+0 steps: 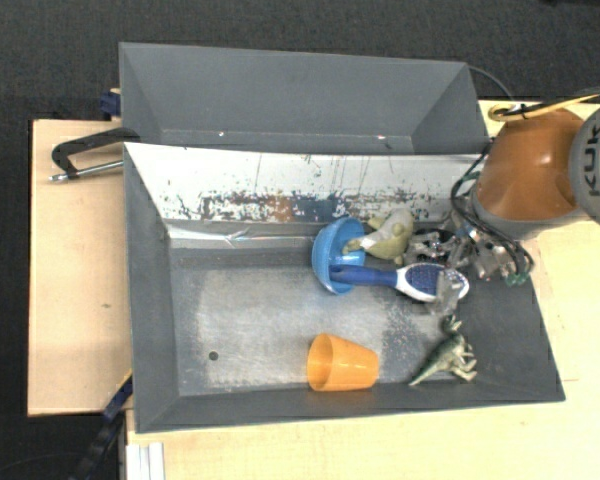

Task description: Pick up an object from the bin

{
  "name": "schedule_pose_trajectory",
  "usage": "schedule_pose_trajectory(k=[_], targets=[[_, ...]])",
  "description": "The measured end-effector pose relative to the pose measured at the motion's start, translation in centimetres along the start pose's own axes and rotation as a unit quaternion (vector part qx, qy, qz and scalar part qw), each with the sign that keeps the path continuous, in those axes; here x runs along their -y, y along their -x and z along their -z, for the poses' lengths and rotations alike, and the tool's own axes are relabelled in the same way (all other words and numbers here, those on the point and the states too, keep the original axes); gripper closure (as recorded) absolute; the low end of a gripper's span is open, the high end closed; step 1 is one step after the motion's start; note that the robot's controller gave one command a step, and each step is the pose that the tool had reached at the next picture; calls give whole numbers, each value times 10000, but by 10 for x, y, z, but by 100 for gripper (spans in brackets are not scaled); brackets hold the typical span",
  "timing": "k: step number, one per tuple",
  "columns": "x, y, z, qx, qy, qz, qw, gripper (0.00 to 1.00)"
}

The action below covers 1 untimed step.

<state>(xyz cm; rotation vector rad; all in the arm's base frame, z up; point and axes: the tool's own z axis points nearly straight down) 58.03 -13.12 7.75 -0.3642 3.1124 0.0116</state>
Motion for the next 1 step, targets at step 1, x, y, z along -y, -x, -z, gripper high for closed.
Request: schedule_pose_trajectory(k=[1], targets=[[-30, -19, 110, 12, -50, 270, 9996, 100]])
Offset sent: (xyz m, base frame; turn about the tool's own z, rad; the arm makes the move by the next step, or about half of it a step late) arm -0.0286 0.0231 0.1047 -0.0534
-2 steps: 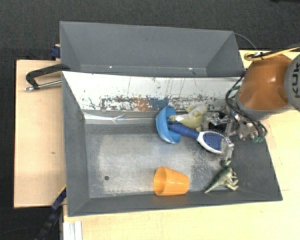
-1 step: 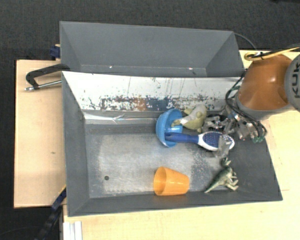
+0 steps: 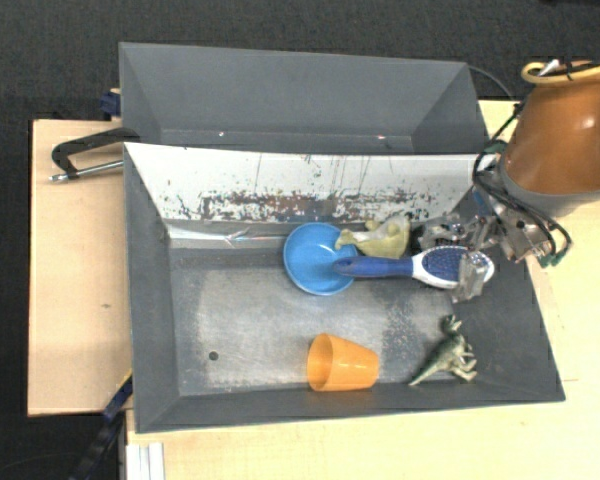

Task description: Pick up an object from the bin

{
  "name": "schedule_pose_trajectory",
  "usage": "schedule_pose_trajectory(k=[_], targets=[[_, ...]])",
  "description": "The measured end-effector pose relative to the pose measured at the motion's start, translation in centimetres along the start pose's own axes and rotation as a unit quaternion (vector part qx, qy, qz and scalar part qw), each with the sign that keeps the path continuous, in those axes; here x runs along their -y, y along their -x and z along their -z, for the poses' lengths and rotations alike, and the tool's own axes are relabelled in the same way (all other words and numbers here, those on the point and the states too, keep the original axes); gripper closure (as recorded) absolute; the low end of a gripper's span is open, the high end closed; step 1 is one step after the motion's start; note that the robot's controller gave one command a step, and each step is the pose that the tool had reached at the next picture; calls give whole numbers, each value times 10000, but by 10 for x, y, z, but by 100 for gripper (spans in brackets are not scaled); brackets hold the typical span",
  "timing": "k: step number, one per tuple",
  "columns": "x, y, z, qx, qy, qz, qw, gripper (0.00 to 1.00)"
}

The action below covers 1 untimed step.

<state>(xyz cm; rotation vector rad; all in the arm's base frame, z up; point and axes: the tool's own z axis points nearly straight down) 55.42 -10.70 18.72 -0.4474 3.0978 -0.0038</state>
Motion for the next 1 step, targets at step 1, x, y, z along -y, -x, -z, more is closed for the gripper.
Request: schedule_pose_trajectory(k=[1], targets=[[2, 7, 134, 14, -12, -91, 10000, 100]])
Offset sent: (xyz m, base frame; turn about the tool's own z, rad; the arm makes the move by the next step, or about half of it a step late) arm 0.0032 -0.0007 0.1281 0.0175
